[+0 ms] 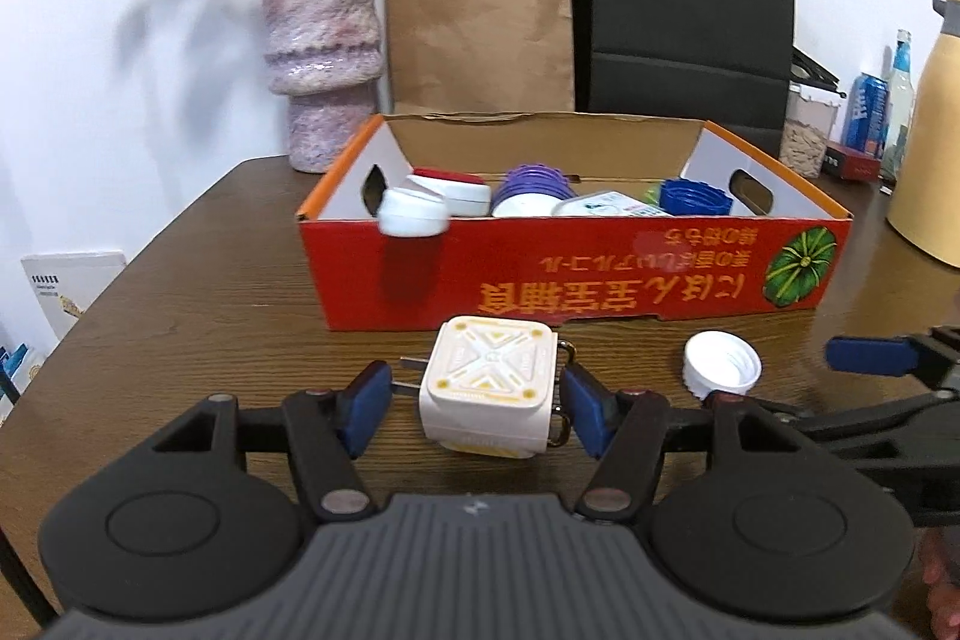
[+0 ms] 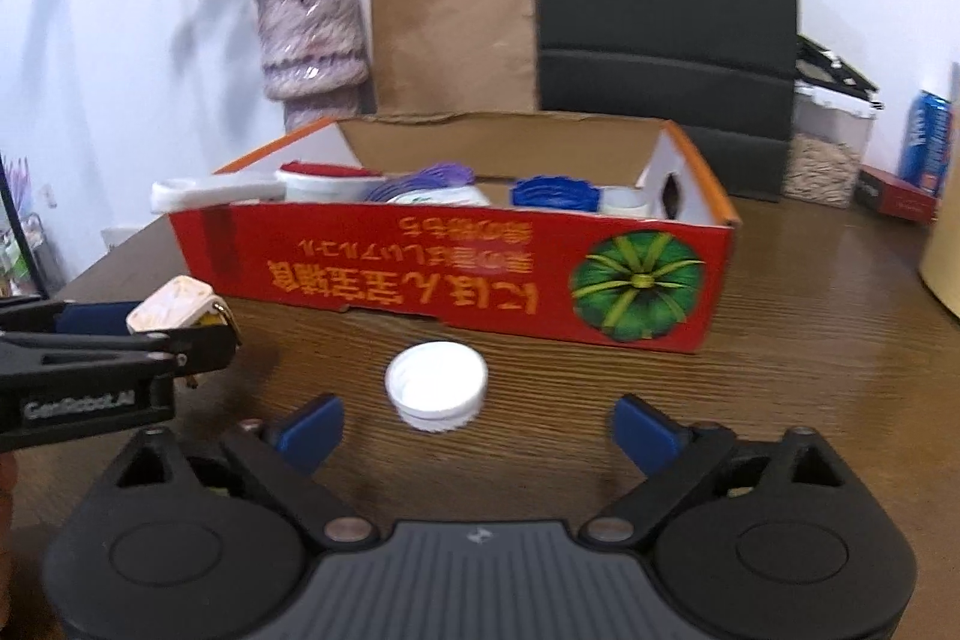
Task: Organize rigid objects
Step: 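Grasp the cream square block with the left tool while the right tool grasps the white screw cap, then carry the cream block and white cap with both tools over the red box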
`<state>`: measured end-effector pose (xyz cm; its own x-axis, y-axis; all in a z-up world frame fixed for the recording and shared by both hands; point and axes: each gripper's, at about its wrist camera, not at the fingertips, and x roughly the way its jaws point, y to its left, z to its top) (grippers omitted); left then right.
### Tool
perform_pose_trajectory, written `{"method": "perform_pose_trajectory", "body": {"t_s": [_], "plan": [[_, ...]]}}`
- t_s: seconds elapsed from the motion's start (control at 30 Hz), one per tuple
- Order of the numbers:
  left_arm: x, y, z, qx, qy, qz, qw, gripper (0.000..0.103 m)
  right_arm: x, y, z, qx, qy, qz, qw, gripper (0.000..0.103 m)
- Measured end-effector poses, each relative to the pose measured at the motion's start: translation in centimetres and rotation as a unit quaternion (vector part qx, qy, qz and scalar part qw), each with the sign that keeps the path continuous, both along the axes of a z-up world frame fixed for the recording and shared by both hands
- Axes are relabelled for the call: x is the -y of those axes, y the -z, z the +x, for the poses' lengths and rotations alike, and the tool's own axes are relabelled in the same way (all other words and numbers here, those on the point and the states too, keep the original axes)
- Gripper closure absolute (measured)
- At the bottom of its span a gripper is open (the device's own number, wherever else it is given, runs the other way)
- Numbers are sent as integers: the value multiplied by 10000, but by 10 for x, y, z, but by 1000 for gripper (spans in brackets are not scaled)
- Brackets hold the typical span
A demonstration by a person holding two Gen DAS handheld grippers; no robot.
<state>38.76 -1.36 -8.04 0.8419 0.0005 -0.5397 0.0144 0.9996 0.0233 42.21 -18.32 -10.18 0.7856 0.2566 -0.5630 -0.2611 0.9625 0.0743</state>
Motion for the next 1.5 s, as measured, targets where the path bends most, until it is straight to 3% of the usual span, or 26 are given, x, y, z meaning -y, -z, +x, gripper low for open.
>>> {"method": "perform_pose_trajectory", "body": {"t_s": [0.1, 0.17, 0.6, 0.97, 1.5], "plan": [[-5, -2, 0, 17, -28, -30, 10000, 39, -11, 2, 10, -120, -28, -52, 9999, 26], [-6, -3, 0, 27, -44, -52, 10000, 39, -17, 3, 15, -161, 28, -103, 9998, 64], [-2, -9, -5, 186, -30, -91, 9998, 39, -11, -16, -8, 546, 56, 76, 9985, 64], [14, -37, -15, 679, -82, -246, 9974, 39, 8, -38, -16, 1279, 292, 471, 9902, 64], [26, -61, 34, 942, -473, -536, 9930, 39, 17, -48, 20, 1606, 342, 487, 9852, 64]]}}
